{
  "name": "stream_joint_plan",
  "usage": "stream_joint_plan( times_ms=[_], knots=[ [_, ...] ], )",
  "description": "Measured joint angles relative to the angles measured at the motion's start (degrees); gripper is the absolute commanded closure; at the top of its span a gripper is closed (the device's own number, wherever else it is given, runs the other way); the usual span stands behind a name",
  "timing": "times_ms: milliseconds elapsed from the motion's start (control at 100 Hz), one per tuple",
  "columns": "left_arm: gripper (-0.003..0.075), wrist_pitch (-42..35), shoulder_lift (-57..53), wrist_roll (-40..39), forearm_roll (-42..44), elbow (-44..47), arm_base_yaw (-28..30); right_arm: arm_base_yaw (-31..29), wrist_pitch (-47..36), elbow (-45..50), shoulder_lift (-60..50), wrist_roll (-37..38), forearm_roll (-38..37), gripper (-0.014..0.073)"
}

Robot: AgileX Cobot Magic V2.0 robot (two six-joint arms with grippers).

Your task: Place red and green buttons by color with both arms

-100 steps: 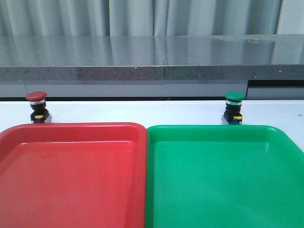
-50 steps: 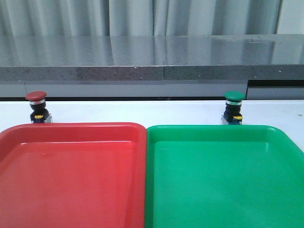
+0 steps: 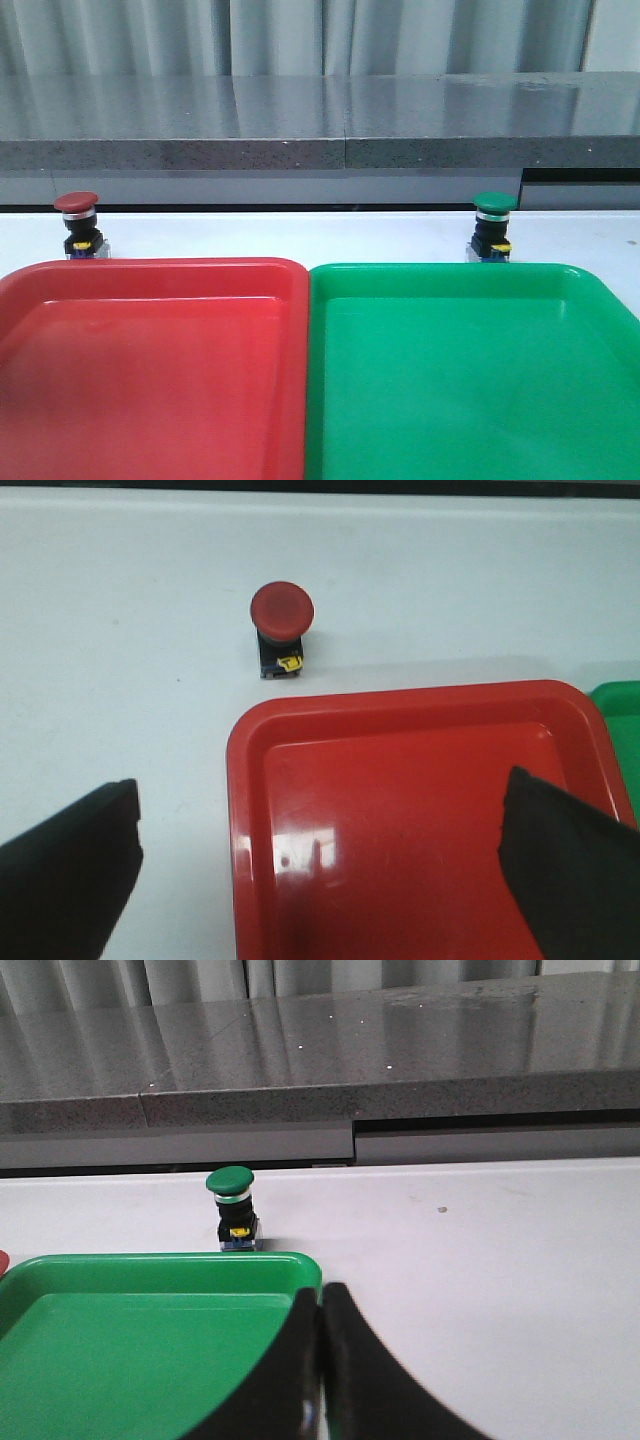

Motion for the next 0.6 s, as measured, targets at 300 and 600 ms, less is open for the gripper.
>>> stream_joint_plan(
  times_ms=[300, 600],
  knots=[
    [0.0029, -1.28, 16.46, 0.86, 0.29, -10.49, 0.0, 0.0, 0.0, 0.0, 0.0, 0.0, 0.0, 0.0661],
    [0.0029, -3.25, 26.72, 0.96, 0.4, -15.91, 0.0, 0.0, 0.0, 0.0, 0.0, 0.0, 0.0, 0.0661]
  ],
)
